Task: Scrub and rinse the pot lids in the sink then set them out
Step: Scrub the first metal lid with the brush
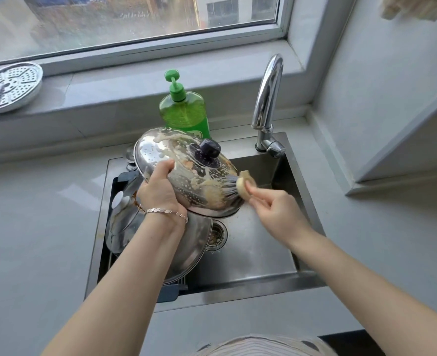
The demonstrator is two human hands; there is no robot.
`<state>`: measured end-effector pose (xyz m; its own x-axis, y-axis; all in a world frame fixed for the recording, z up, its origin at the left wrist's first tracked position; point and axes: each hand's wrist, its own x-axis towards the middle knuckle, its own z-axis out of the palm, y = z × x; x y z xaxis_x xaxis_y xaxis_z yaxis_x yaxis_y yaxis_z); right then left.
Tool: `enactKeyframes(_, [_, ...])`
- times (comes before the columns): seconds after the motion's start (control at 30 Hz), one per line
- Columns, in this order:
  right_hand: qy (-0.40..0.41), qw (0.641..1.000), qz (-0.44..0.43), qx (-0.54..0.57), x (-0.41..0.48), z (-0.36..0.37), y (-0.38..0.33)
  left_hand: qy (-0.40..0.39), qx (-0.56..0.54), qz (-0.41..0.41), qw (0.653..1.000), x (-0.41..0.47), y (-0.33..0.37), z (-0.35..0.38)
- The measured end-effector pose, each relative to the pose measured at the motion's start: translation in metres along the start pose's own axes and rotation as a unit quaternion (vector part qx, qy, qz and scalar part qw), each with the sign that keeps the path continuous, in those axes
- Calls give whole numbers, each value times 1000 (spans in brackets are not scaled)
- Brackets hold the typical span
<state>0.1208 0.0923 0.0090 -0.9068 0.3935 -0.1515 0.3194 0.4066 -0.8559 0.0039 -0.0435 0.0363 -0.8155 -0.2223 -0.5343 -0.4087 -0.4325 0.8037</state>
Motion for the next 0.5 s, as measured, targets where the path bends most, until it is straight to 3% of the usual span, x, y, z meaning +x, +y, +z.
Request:
enactKeyframes(0.13, [-4,992,-128,12,-22,19,-15,36,-19,-43,998,4,4,1])
enactKeyframes(0.27, [59,998,-9,32,3,9,-1,71,2,-50,996,-1,1,1])
enactKeyframes(0.4, [32,993,-114,16,-22,25,-14,80,-15,-52,995,-3,2,1])
enactKeyframes(0.5, [62,997,-34,40,-4,14,3,84,-8,-47,995,-4,0,2])
